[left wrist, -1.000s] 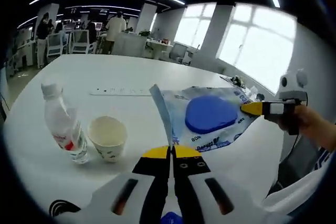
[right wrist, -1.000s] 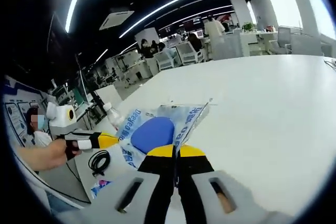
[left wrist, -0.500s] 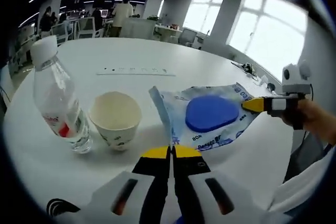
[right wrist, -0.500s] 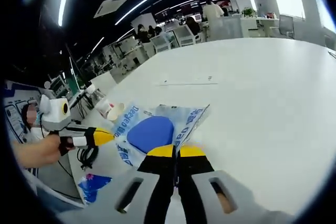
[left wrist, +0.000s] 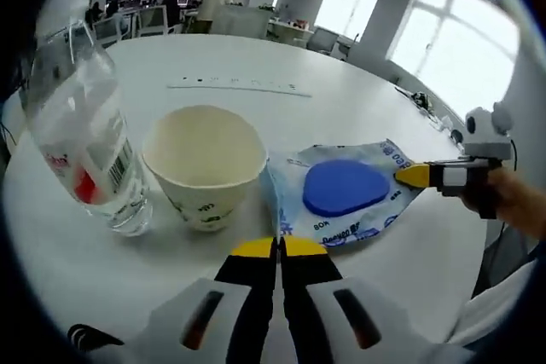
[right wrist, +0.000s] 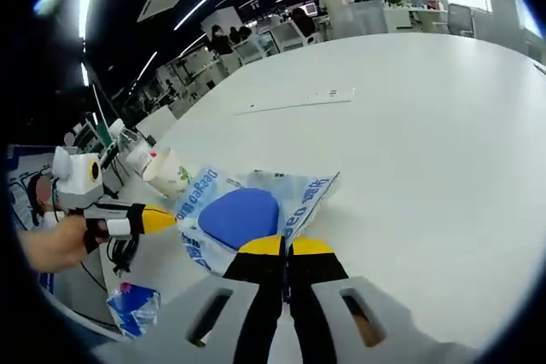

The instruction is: Arrange the tabletop items into an orderly group along one side of the table until the central work area is clear of visible clutter.

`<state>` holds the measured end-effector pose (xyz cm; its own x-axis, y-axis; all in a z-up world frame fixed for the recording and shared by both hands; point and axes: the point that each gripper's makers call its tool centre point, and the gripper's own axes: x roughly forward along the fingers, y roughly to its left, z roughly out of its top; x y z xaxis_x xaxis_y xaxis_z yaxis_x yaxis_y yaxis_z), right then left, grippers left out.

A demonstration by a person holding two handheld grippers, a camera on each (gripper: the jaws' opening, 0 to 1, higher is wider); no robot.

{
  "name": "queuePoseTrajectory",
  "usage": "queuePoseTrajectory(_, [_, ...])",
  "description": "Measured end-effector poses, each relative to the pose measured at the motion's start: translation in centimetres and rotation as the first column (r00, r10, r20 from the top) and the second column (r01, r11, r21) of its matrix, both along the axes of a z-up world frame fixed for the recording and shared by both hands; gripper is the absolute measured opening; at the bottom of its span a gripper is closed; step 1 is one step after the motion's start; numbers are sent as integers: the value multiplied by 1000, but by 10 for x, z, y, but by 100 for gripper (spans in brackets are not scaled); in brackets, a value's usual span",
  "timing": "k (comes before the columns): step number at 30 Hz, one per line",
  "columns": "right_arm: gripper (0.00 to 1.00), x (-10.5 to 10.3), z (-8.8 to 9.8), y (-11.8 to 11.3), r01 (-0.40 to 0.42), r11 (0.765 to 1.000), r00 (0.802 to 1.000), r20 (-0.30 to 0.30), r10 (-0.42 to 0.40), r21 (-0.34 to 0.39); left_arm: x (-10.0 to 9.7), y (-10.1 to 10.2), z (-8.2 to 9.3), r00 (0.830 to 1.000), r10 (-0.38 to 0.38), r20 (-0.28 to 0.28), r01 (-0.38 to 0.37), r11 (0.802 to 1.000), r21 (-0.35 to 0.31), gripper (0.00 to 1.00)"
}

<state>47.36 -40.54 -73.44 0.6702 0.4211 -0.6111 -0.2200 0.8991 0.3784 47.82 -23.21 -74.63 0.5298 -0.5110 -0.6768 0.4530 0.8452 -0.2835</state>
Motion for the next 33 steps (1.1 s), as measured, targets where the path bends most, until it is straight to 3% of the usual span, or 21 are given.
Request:
queuePoseTrajectory(8, [0,7,-17,3,-19,999,999,-27,20,31,2,9,-13,997,66,-25,-66,998,-5,0])
queuePoseTrajectory(16, [0,9,-25,4,-27,998,999,-39,30,65,1,11,-17,988,147,-46,-149,987,-56,0])
queuePoseTrajectory(23, [0,8,-31,0,-6,993,998,-67,14,114,2,12,-17,985,167,-50,-171,982,-84,0])
queuePoseTrajectory(33, [0,8,-29,2,-10,993,998,-68,18,116,2,12,-17,981,185,-51,-189,977,-95,0])
